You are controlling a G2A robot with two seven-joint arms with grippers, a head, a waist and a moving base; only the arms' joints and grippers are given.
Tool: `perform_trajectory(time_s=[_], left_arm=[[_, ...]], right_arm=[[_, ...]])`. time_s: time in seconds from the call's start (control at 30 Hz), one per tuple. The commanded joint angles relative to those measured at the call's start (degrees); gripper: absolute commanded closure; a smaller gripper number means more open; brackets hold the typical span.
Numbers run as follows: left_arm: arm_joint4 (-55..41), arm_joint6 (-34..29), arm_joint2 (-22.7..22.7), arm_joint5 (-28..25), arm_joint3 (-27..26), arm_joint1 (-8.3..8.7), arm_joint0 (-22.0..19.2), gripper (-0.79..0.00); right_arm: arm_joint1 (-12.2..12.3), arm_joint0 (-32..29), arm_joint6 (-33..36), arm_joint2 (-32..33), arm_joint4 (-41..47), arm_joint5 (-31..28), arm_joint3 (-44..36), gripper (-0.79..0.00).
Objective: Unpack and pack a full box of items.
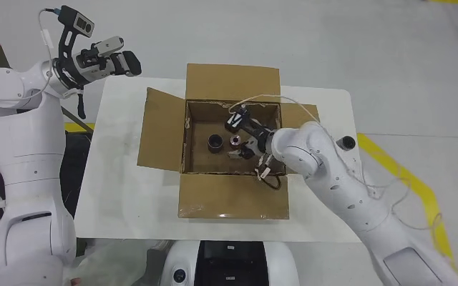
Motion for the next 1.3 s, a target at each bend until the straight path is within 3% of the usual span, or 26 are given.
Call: perform_trajectory(time_s=[0.0,0.4,0.63,0.87,1.27], left_arm=[[0.0,0.0,0.0,0.0,0.0,0.00,0.0,-0.785],[0.0,0.0,0.0,0.0,0.0,0.00,0.0,-0.785],[0.0,0.0,0.0,0.0,0.0,0.00,0.0,-0.785],[0.0,0.0,0.0,0.0,0.0,0.00,0.0,-0.785],[0.0,0.0,0.0,0.0,0.0,0.00,0.0,-0.785]], right_arm=[[-0.4,1.0,-0.3,-0.7,0.1,0.5,1.6,-0.785],[-3.3,5.5,-3.2,-6.0,-0.9,2.2,11.1,-0.763],[-4.5,7.2,-3.9,-7.5,-1.7,2.5,15.7,-0.613],[-5.4,7.8,-3.7,-8.8,-2.7,1.9,18.3,-0.650],[-7.3,8.9,-3.9,-10.5,-2.4,1.6,22.5,-0.582]])
